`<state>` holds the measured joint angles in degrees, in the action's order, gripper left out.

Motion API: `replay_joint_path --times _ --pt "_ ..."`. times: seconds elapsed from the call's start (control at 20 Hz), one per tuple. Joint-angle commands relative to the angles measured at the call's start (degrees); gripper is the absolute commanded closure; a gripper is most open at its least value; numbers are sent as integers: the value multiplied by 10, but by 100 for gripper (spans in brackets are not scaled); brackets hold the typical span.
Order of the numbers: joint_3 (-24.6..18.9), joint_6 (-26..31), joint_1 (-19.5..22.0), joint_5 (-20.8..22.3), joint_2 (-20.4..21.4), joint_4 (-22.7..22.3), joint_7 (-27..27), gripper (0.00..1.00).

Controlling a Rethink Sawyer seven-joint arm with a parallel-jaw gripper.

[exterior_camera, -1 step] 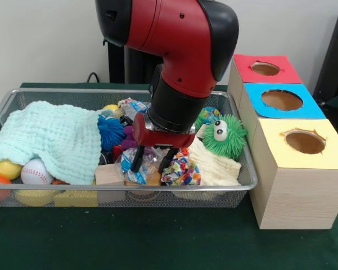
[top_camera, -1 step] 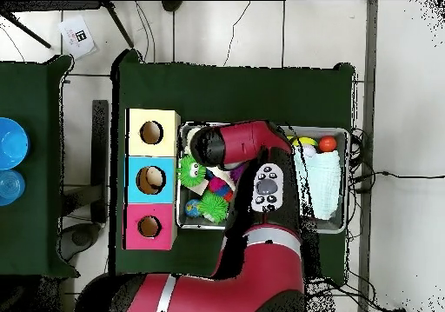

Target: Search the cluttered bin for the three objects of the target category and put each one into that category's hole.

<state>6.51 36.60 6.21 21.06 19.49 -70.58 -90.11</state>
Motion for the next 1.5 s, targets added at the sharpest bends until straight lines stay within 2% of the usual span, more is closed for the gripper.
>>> replay_joint_path --times 0.05,0.55,0.6,1.3,1.5 --pt "-7 61 1 -1 -28 -14 -51 0" --pt "-17 46 10 0 -45 -17 -43 0" --pt "-17 47 10 0 -46 -17 -43 100" --pt "-10 64 2 4 -47 -8 -41 100" --pt "-16 54 4 -1 -30 -18 -42 100"
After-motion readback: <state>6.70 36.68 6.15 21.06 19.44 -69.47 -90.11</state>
